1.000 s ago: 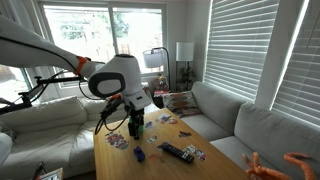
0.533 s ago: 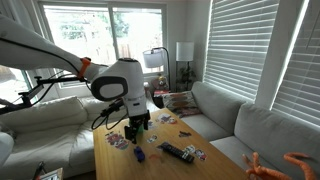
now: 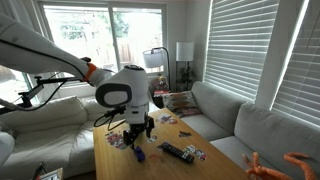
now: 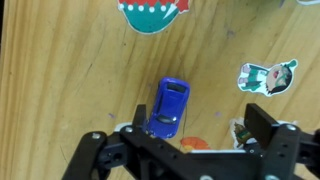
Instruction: Pick up the blue toy car and turn it anticlockwise once and then slide it back and forth three times on the table
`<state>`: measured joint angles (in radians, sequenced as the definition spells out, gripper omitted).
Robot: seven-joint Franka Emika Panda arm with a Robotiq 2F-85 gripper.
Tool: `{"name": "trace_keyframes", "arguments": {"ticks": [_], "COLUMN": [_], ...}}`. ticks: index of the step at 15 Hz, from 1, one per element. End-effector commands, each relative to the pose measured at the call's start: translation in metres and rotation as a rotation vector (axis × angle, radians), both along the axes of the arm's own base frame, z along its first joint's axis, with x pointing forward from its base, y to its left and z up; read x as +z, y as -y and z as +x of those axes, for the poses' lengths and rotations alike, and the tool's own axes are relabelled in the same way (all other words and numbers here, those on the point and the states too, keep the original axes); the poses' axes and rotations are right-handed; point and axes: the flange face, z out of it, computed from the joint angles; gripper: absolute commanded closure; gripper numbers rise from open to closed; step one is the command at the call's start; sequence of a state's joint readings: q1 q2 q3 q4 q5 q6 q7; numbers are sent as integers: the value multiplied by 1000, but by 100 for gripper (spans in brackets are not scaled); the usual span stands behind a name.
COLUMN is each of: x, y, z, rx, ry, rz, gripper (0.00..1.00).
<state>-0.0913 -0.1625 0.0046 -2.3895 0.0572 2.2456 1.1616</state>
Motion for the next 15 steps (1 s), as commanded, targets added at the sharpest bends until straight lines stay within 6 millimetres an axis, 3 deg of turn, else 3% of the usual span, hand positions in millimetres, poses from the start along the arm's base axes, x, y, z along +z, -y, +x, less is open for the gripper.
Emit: {"name": "trace_keyframes", "arguments": {"ticks": [1, 5, 6, 8, 15], "x": [-7, -14, -17, -18, -22], "y": [-1, 0, 0, -1, -1], "z": [7, 6, 6, 6, 7], "rx": [-59, -80, -81, -89, -83], "ry": [-8, -23, -24, -28, -41], "rz": [3, 1, 1, 4, 3], "gripper": [0, 0, 5, 27, 75]}}
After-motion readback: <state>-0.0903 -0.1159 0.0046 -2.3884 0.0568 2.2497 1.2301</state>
